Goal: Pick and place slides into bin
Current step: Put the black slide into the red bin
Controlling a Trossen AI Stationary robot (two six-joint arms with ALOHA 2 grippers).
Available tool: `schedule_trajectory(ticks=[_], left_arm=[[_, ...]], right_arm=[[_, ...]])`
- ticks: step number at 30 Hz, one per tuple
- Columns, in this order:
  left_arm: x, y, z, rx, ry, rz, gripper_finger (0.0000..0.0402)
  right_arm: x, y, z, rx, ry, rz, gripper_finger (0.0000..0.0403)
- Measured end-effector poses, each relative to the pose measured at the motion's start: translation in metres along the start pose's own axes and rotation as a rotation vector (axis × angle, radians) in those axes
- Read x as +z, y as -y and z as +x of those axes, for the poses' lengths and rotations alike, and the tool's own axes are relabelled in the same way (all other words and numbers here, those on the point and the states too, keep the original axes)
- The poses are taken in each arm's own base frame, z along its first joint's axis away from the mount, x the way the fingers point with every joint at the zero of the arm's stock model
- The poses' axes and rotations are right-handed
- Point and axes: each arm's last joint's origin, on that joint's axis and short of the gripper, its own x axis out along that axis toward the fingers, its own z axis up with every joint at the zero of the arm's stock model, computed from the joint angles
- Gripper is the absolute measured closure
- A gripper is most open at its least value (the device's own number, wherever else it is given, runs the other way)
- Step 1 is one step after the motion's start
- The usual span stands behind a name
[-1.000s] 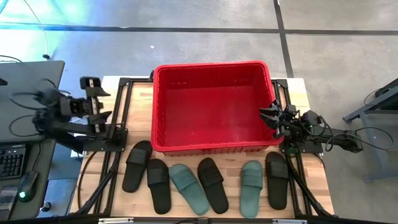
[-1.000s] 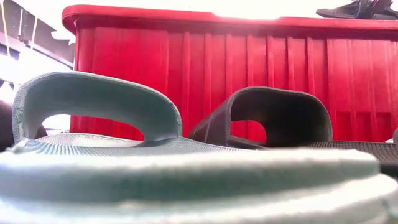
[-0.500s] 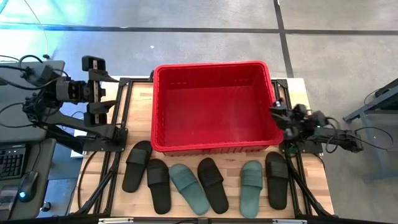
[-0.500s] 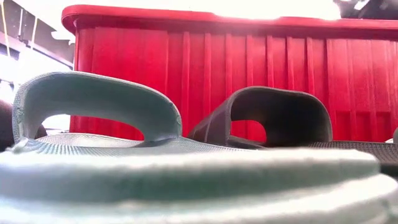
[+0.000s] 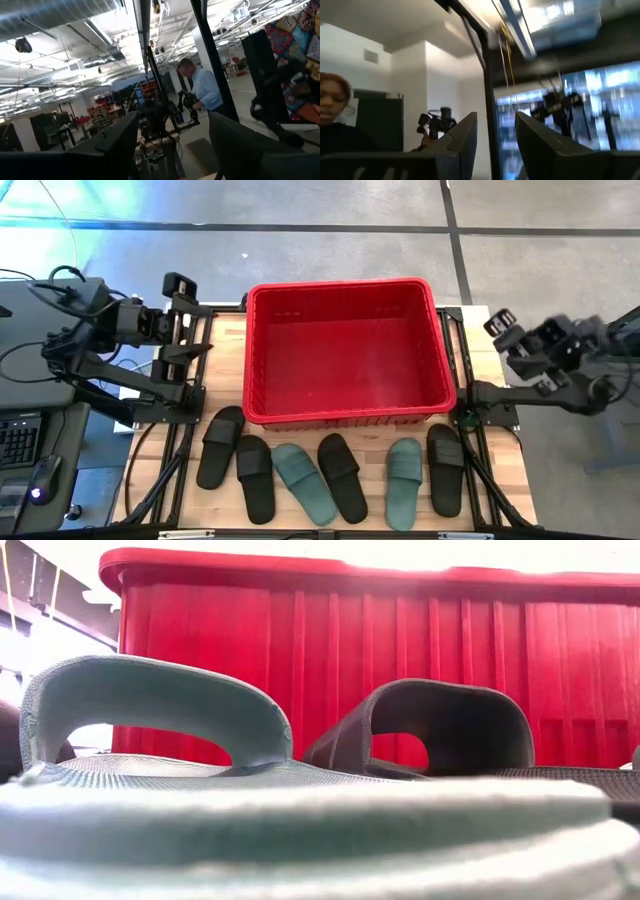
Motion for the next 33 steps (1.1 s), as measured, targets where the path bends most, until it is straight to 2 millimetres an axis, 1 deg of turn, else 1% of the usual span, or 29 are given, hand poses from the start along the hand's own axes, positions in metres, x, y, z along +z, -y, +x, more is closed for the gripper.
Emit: schedule_trajectory(ticks=[2, 4, 9, 12, 14, 16, 18, 20, 23, 25, 27, 29, 31, 33], left_arm=[[-0.002, 0.0, 0.003, -0.004, -0.014, -0.003, 0.0174], [-0.005, 0.001, 0.005, -0.008, -0.031, -0.005, 0.0174], [-0.011, 0.002, 0.011, -0.016, -0.067, -0.008, 0.0174], [-0.014, 0.003, 0.012, -0.017, -0.092, -0.01, 0.0174], [-0.015, 0.003, 0.012, -0.022, -0.108, -0.012, 0.0174], [-0.017, 0.004, 0.012, -0.028, -0.128, -0.013, 0.0174], [-0.019, 0.005, 0.011, -0.036, -0.154, -0.015, 0.0174], [-0.023, 0.006, 0.011, -0.05, -0.196, -0.019, 0.0174], [-0.029, 0.008, 0.009, -0.07, -0.26, -0.024, 0.0174], [-0.033, 0.009, 0.008, -0.081, -0.296, -0.027, 0.0174], [-0.035, 0.01, 0.007, -0.089, -0.323, -0.029, 0.0174], [-0.037, 0.01, 0.006, -0.083, -0.351, -0.028, 0.0174], [-0.039, 0.01, 0.006, -0.062, -0.381, -0.025, 0.0174], [-0.042, 0.01, 0.005, -0.04, -0.416, -0.02, 0.0174]], right_arm=[[0.015, 0.003, 0.016, -0.02, -0.052, 0.032, 0.0281], [0.027, 0.007, 0.032, -0.036, -0.091, 0.071, 0.0281], [0.048, 0.018, 0.066, -0.045, -0.096, 0.21, 0.0281], [0.054, 0.025, 0.083, -0.057, -0.105, 0.225, 0.0281], [0.052, 0.03, 0.092, -0.041, -0.15, 0.24, 0.0281], [0.048, 0.033, 0.099, 0.015, -0.218, 0.254, 0.0281], [0.039, 0.037, 0.107, 0.08, -0.298, 0.347, 0.0281], [0.025, 0.039, 0.115, 0.148, -0.39, 0.465, 0.0281], [-0.006, 0.04, 0.127, 0.191, -0.523, 0.614, 0.0281], [-0.03, 0.039, 0.135, 0.18, -0.636, 0.752, 0.0281], [-0.057, 0.036, 0.14, 0.126, -0.774, 0.933, 0.0281], [-0.083, 0.028, 0.14, 0.033, -0.925, 1.105, 0.0281], [-0.109, 0.019, 0.136, -0.097, -1.094, 1.257, 0.0281], [-0.136, 0.008, 0.128, -0.285, -1.29, 1.423, 0.0281]])
